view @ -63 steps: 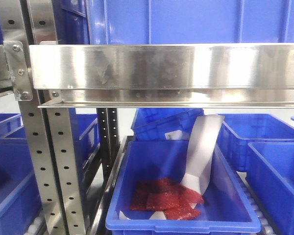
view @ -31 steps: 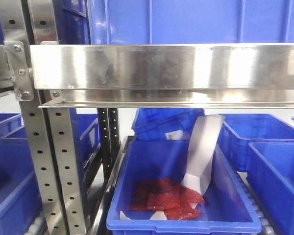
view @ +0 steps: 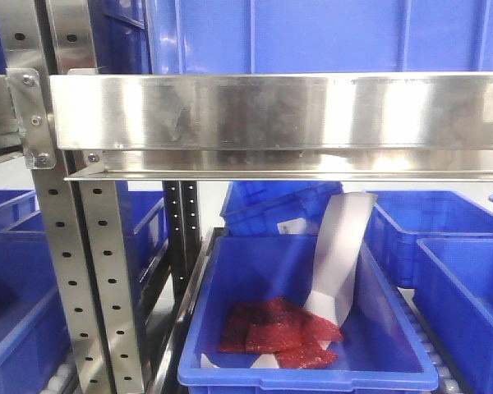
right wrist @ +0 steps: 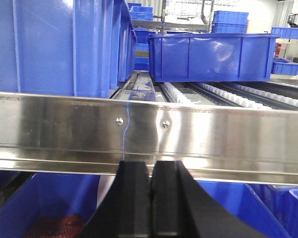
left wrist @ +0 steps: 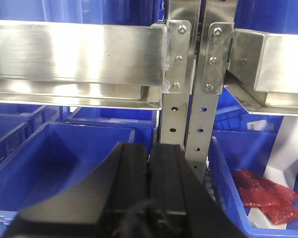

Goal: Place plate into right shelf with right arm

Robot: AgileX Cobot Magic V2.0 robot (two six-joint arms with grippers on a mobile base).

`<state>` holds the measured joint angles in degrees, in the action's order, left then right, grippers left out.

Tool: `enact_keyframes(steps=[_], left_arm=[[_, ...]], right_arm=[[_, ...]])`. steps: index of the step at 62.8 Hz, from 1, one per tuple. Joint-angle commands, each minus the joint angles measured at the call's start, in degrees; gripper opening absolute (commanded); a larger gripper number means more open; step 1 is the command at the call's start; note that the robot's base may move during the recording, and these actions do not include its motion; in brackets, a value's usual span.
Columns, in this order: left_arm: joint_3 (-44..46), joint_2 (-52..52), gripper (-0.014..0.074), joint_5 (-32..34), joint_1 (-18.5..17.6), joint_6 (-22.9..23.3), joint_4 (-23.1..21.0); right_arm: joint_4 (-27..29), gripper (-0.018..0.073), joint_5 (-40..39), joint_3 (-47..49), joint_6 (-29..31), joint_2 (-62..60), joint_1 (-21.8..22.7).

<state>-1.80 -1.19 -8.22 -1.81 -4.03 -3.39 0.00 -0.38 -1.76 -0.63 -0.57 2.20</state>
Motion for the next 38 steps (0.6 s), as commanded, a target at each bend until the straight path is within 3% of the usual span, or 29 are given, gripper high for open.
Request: enact_keyframes(steps=[1,38], left_arm=[[-0.5,-0.1,-0.0047,4.8,-0.4,-0.2,-0.2],[-0.5,-0.1,-0.0047,4.8,-0.4,-0.2,-0.2]], right_arm=[[0.0,0.0054,-5.3,0.5,0.6,-0.8,0.0],[0.0,0.0054,-5.2,0.5,0.6,-0.8,0.0]])
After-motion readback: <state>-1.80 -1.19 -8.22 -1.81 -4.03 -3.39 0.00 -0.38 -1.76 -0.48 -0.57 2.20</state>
